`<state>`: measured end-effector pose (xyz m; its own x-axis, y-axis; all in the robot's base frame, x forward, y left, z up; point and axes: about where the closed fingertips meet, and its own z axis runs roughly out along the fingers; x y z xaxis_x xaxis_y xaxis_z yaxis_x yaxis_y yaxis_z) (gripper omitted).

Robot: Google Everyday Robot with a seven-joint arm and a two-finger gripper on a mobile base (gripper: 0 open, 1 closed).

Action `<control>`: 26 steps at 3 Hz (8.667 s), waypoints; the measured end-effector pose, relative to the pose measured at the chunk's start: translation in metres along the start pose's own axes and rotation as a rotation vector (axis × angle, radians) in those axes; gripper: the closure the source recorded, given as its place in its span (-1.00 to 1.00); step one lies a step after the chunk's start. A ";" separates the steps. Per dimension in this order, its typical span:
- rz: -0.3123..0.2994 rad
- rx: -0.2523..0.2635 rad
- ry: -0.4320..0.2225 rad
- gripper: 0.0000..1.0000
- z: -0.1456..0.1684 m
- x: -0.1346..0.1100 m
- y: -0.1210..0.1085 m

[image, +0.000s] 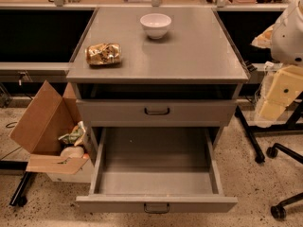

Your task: Place orange can into middle drawer

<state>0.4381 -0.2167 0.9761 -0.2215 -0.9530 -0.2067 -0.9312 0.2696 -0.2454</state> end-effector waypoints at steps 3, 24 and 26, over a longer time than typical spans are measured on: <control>-0.161 0.000 -0.156 -1.00 0.028 -0.092 -0.050; -0.123 -0.225 -0.700 1.00 0.257 -0.243 0.034; 0.023 -0.245 -0.688 1.00 0.334 -0.209 0.051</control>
Offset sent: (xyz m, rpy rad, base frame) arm 0.0866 0.0871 0.0116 0.1113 -0.0673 0.2393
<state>0.5335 0.0420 0.6907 -0.0847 -0.6234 -0.7773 -0.9844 0.1733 -0.0317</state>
